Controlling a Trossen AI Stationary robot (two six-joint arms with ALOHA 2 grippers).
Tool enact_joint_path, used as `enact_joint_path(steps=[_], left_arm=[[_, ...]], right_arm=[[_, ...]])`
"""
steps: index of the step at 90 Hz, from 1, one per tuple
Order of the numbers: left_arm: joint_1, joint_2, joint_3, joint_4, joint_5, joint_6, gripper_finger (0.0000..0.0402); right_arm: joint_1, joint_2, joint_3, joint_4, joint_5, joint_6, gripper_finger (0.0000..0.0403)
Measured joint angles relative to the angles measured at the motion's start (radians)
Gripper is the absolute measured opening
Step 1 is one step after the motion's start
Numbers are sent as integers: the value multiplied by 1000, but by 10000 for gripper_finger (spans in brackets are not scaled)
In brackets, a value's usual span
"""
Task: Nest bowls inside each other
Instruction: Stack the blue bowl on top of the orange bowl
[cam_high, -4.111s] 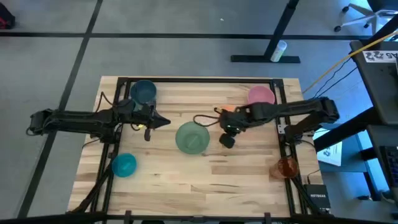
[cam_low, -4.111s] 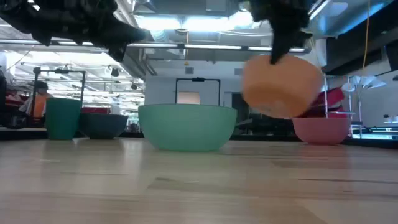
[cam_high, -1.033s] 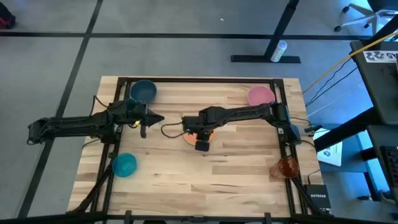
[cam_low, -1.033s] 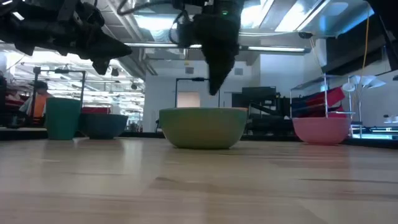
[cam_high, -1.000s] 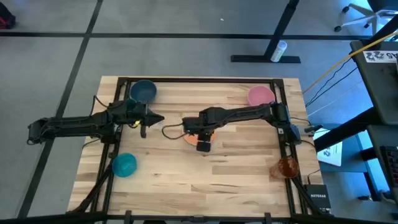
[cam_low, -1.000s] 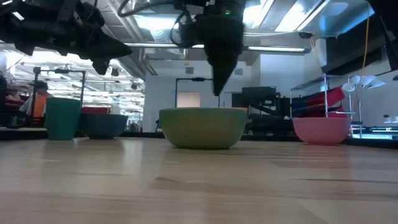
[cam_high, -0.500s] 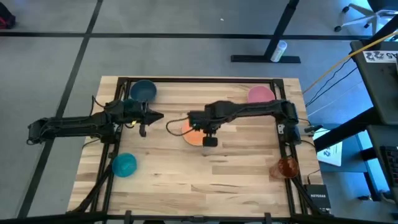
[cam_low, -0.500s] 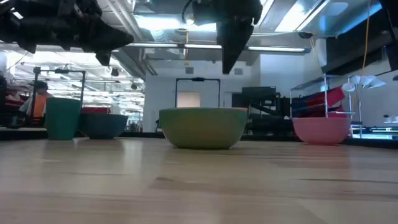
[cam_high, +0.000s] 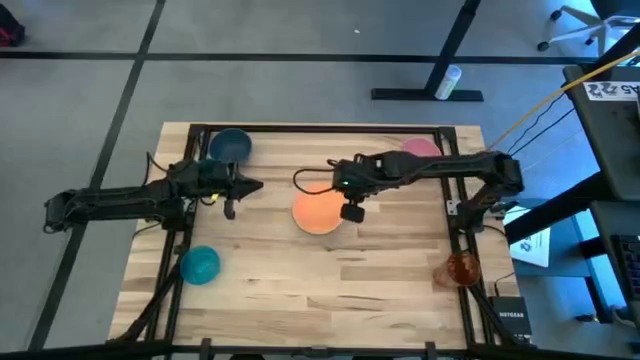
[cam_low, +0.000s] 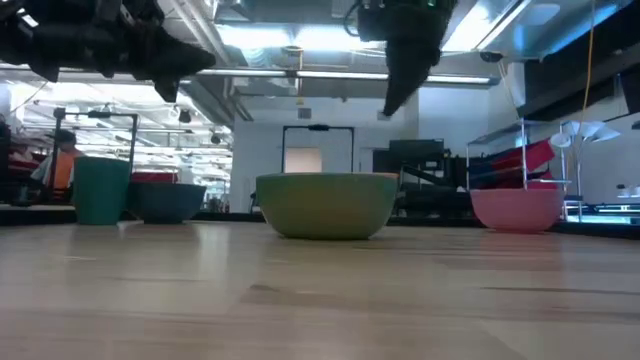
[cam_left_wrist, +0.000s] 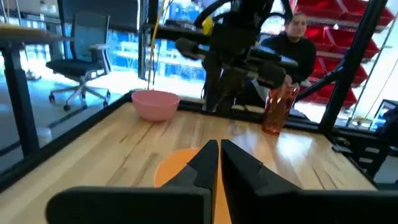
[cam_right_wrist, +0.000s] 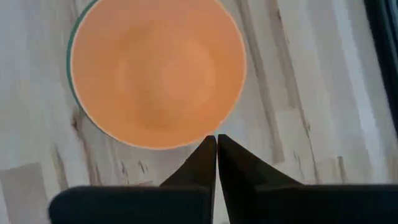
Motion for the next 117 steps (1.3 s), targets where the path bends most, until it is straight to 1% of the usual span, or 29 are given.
enact_joint_path(steps=[8,14,25,33,39,49,62,76,85,98,117], left_arm=[[0,0,0,-35,-3,-2,0],[0,0,9,-73,-19,-9,0],[0,2,66,-192,-63,-2,0],[0,12,125,-295,-99,7,0],[8,29,176,-384,-120,3,0],[42,69,265,-542,-126,-25,0],[98,150,372,-702,-166,-21,0],[147,273,443,-791,-191,-21,0],[170,356,480,-860,-196,-21,0],[184,457,524,-938,-263,-19,0],[209,548,606,-1019,-321,14,0]], right_arm=[[1,-73,-104,74,48,46,0],[1,-135,-185,139,59,81,0],[1,-254,-312,274,66,148,0],[1,-304,-360,307,73,183,0],[1,-316,-368,312,73,188,0],[1,-317,-366,315,73,205,0],[1,-310,-365,313,65,203,7],[1,-310,-364,301,22,197,31],[1,-310,-364,253,-12,176,36],[1,-310,-364,235,12,179,33],[1,-309,-364,238,18,181,40]])
